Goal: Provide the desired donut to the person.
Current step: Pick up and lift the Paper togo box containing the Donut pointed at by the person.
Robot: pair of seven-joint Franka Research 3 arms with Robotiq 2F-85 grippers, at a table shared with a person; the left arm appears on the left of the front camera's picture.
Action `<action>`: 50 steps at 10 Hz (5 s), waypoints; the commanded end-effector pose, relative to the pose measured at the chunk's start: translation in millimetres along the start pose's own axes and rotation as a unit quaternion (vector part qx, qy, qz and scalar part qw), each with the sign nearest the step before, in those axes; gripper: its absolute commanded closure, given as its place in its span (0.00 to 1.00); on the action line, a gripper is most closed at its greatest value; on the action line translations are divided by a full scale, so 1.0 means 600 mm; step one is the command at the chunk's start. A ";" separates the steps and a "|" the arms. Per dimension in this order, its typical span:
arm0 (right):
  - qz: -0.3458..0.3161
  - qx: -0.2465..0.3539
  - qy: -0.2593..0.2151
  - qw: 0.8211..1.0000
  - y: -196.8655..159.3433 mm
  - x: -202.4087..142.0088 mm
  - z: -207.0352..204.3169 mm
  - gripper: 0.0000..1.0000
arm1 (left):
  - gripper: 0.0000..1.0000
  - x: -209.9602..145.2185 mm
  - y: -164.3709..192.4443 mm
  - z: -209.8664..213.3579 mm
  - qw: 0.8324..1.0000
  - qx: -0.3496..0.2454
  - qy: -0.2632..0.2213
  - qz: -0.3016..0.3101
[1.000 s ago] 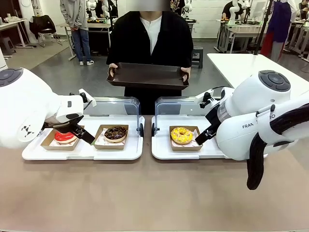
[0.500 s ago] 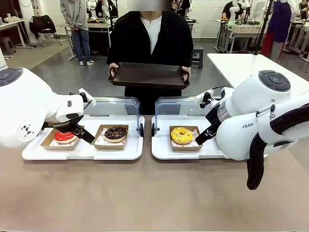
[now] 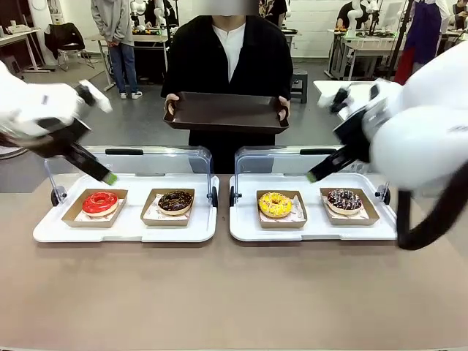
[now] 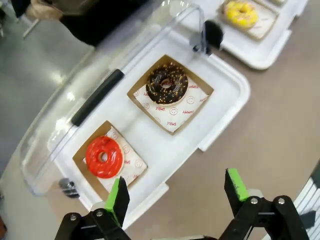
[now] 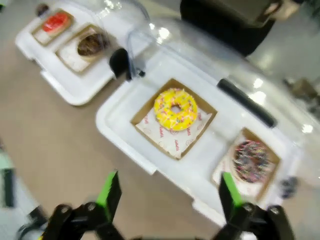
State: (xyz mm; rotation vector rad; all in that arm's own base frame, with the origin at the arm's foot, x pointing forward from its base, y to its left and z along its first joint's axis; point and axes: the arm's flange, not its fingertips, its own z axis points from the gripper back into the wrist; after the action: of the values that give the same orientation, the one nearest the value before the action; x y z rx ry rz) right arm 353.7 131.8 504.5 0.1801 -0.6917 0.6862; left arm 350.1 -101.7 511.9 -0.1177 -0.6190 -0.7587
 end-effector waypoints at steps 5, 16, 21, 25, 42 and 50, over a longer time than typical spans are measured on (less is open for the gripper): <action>-0.014 -0.073 -0.035 0.997 -0.029 -0.104 0.173 0.00 | 0.00 -0.051 0.027 0.126 0.995 0.034 -0.090 0.010; -0.006 0.371 -0.217 0.903 -0.289 -0.031 0.303 0.00 | 0.00 0.013 0.236 0.199 0.925 -0.337 -0.178 0.008; 0.034 0.305 -0.271 0.912 -0.389 -0.079 0.245 0.00 | 0.00 -0.044 0.341 0.184 0.897 -0.343 -0.274 -0.052; 0.064 0.302 -0.231 0.923 -0.389 -0.087 0.222 0.00 | 0.00 -0.082 0.371 0.188 0.906 -0.313 -0.274 -0.079; 0.062 0.305 -0.213 0.926 -0.378 -0.087 0.224 0.00 | 0.00 -0.100 0.379 0.194 0.921 -0.295 -0.246 -0.069; 0.062 0.305 -0.213 0.926 -0.378 -0.087 0.224 0.00 | 0.00 -0.101 0.374 0.188 0.924 -0.291 -0.238 -0.069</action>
State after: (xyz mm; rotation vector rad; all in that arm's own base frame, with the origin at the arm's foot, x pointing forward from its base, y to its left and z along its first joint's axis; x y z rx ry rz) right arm 397.9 -119.7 588.7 0.8776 -0.8855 0.9815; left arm 413.5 134.1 596.1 -0.8342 -0.8500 -1.0483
